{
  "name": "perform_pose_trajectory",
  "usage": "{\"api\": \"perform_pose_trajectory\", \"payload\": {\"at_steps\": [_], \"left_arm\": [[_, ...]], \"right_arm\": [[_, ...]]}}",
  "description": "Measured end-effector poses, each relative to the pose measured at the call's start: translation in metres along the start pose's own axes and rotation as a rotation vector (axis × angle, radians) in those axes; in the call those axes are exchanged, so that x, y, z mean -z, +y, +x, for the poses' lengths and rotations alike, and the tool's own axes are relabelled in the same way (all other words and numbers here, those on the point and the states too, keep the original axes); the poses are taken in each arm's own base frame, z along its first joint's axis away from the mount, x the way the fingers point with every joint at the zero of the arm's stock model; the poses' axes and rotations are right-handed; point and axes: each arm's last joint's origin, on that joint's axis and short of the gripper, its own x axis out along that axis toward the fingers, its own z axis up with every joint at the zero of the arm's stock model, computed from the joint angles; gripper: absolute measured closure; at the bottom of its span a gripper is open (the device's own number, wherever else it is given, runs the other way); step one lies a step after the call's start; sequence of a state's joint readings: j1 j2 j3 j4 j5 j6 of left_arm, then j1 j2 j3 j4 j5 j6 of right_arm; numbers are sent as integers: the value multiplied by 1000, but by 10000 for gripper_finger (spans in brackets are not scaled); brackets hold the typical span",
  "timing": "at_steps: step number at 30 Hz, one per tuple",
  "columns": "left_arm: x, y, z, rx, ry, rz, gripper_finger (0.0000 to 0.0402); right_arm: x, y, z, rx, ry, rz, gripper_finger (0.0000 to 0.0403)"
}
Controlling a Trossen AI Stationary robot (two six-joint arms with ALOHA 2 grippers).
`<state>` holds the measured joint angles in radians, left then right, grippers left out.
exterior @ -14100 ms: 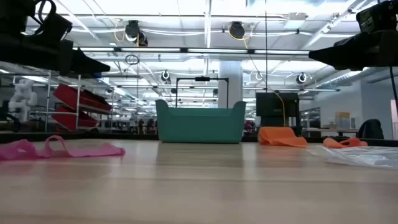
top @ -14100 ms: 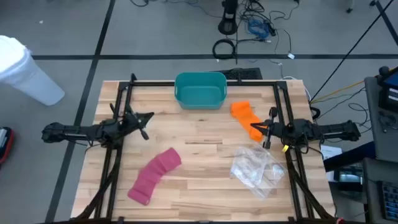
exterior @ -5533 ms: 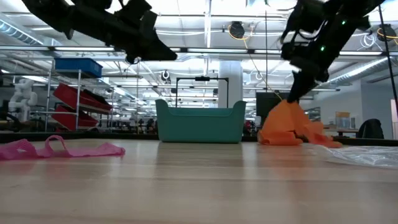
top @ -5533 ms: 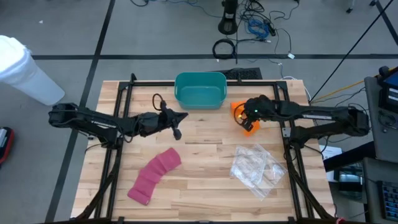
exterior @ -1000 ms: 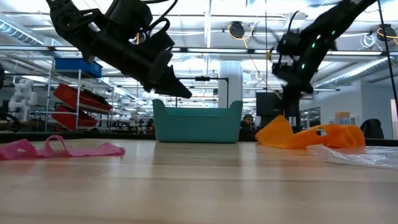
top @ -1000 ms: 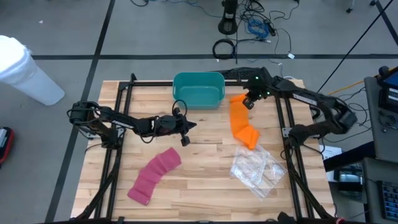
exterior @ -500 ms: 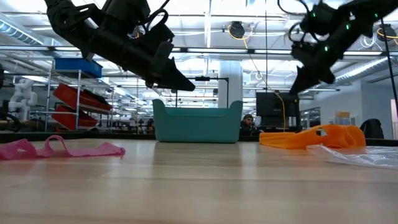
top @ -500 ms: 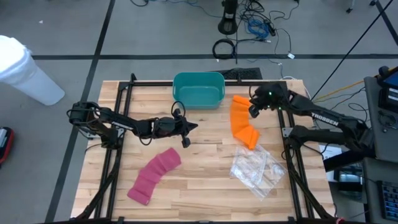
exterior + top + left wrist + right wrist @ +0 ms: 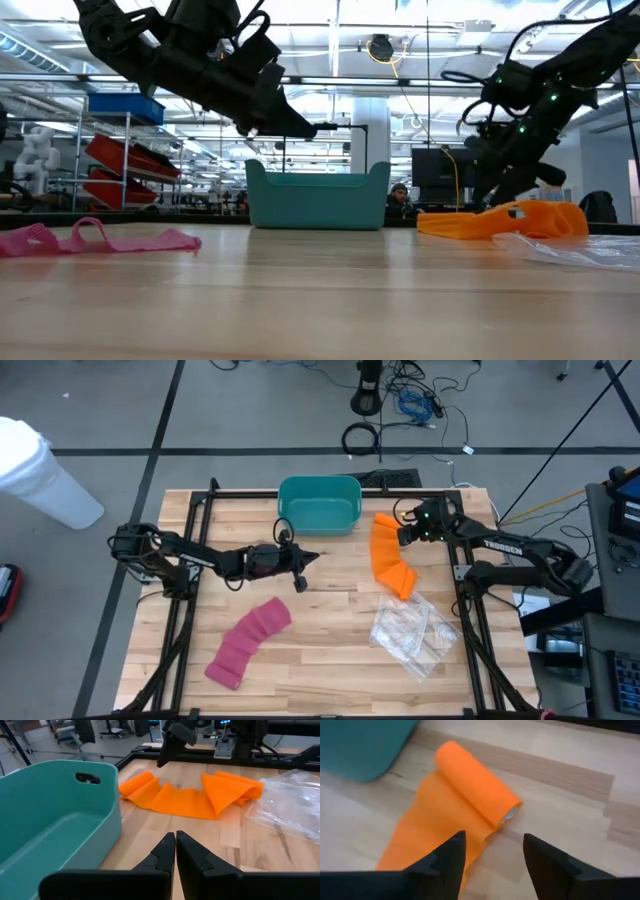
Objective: Roll bandage
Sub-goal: Roll the orange bandage
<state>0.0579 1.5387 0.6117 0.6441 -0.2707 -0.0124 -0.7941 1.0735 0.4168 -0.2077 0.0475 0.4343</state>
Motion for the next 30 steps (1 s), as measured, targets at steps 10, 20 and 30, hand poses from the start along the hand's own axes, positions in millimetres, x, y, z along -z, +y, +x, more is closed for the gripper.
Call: {"api": "perform_pose_trajectory", "payload": {"at_steps": [10, 20, 30], "left_arm": [[1, 2, 0, -6, 6, -1, 379], [1, 2, 0, -5, 10, -8, 379], [1, 0, 0, 0, 10, -7, 379]], "right_arm": [[-3, -2, 31, -22, 26, 5, 242], [-7, -10, 43, -12, 2, 4, 248], [-11, -7, 55, -54, -45, 0, 249]]}}
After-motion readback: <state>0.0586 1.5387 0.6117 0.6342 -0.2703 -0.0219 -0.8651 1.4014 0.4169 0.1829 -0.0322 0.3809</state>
